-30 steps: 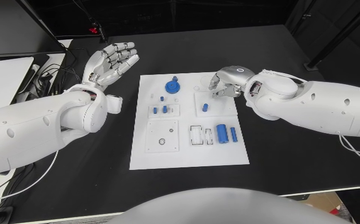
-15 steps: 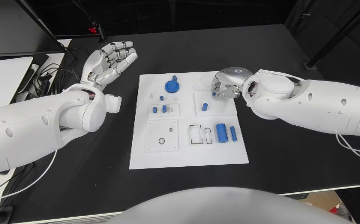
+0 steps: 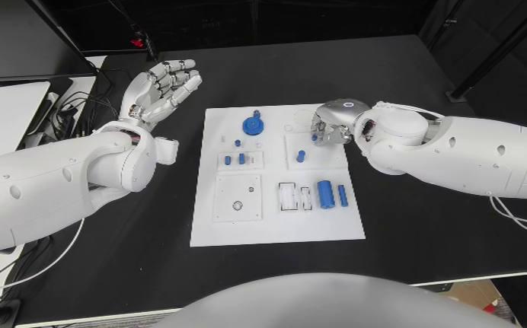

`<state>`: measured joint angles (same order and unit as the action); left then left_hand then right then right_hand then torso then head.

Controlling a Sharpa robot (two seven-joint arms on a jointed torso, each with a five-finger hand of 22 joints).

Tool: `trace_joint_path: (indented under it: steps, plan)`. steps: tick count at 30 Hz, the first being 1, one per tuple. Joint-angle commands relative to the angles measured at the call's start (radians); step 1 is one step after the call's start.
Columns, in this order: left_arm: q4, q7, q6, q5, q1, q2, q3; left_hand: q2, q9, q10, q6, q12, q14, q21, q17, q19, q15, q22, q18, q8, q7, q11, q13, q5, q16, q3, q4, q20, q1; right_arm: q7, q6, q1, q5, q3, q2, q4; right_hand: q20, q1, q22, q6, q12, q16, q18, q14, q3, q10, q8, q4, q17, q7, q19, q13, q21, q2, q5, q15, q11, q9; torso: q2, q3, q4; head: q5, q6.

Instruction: Assemble the parts on the task board

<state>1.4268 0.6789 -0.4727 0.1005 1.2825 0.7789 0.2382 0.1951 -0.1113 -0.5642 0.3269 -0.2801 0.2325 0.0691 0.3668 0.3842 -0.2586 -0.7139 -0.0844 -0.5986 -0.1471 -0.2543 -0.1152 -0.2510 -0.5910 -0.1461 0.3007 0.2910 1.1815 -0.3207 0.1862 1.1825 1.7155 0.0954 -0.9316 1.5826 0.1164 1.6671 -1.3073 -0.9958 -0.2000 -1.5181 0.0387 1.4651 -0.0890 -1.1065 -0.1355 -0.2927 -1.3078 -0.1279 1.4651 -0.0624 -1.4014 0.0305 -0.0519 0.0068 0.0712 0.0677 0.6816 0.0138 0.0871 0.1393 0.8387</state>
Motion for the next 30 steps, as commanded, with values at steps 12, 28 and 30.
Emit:
trace_joint_path:
  steps: [12, 28, 30]
  plan:
    - [-0.003, 0.141, 0.011, -0.004, 0.001, 0.001, -0.001, -0.032, -0.002, 0.025, -0.019, -0.039, -0.017, -0.004, -0.013, 0.016, 0.000, 0.002, -0.004, -0.025, -0.147, 0.000, -0.006, 0.016, -0.029, 0.023, 0.000, -0.001, 0.002, -0.018, -0.026, 0.001, 0.013, 0.000, 0.017, -0.010, -0.012, 0.005, -0.179, -0.012, 0.016, 0.006, 0.009, 0.087, 0.009, -0.020, 0.007, 0.001, -0.173, 0.000, 0.004, 0.002, 0.007, -0.001, 0.005, -0.012, -0.003, 0.000, 0.000, 0.0001, -0.0002, -0.003, 0.006]
    - [-0.008, 0.135, 0.012, -0.004, 0.001, 0.000, -0.001, -0.060, 0.000, 0.048, -0.033, -0.084, -0.028, -0.003, -0.032, 0.025, 0.000, 0.006, -0.004, -0.048, -0.148, -0.001, -0.009, 0.022, -0.059, 0.045, -0.001, -0.001, 0.004, -0.029, -0.062, 0.001, 0.012, 0.000, 0.030, -0.020, -0.019, 0.016, -0.178, -0.038, 0.038, 0.007, 0.009, 0.087, 0.023, -0.049, 0.005, 0.001, -0.171, 0.007, 0.004, 0.002, 0.009, 0.002, 0.005, -0.017, -0.010, 0.003, 0.000, 0.0000, -0.0003, -0.004, 0.009]
    - [-0.008, 0.134, 0.012, -0.004, 0.001, 0.000, -0.001, -0.060, 0.000, 0.048, -0.033, -0.084, -0.028, -0.003, -0.032, 0.025, 0.000, 0.006, -0.004, -0.048, -0.148, -0.001, -0.009, 0.022, -0.059, 0.045, -0.001, -0.001, 0.004, -0.031, -0.065, 0.001, 0.011, 0.000, 0.031, -0.021, -0.019, 0.016, -0.178, -0.041, 0.040, 0.007, 0.009, 0.087, 0.023, -0.052, 0.005, 0.001, -0.171, 0.008, 0.004, 0.002, 0.009, 0.002, 0.005, -0.017, -0.010, 0.003, 0.000, 0.0002, -0.0001, -0.004, 0.009]
